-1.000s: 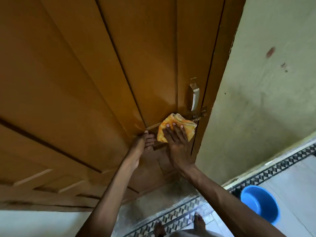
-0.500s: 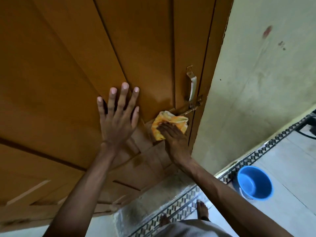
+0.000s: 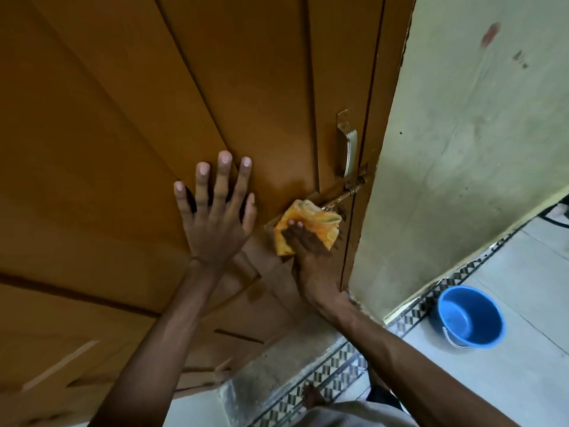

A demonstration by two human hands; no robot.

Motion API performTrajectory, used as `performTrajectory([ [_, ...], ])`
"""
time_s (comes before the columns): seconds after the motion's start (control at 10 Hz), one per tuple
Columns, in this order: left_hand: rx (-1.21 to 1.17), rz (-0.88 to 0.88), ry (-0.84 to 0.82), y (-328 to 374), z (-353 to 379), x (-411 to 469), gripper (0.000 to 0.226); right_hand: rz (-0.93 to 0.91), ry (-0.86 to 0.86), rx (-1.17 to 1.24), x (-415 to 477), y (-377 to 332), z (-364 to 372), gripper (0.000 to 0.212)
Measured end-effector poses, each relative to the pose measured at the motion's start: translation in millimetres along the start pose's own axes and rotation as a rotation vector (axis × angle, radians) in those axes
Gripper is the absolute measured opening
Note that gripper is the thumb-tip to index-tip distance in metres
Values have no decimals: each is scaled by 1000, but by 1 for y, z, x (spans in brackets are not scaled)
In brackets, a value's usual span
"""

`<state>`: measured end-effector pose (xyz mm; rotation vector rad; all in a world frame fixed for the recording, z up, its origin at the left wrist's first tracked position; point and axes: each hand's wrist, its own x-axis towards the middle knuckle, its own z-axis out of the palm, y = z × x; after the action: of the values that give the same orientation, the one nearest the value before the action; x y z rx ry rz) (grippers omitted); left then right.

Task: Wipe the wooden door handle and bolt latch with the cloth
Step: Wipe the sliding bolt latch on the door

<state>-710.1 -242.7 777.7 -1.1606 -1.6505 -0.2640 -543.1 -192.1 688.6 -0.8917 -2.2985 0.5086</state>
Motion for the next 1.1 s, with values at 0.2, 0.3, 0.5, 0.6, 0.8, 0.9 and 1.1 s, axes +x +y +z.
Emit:
performTrajectory([
  [0.2, 0, 10, 23, -1, 1, 1, 64, -77, -52, 103, -5, 11, -1, 53],
  [0.3, 12, 14, 34, 0, 3, 1, 66, 326, 168, 445, -10, 5, -15, 44],
  [0.5, 23, 24, 36, 0, 4, 0, 68, 1426, -5, 1775, 27, -11, -24, 44],
  [0.6, 30, 28, 27, -1, 5, 0, 69, 1372, 158, 1955, 37, -16, -25, 45],
  [0.8, 31, 22, 36, 0, 7, -1, 68, 1371, 71, 1636, 49, -26, -28, 14],
  [0.9, 36, 28, 42, 0, 8, -2, 69, 1353, 9, 1413, 53, -24, -18, 31],
  [1.1, 40, 32, 62, 1, 8, -2, 70, 1316, 30, 1328, 48, -11, -14, 11],
])
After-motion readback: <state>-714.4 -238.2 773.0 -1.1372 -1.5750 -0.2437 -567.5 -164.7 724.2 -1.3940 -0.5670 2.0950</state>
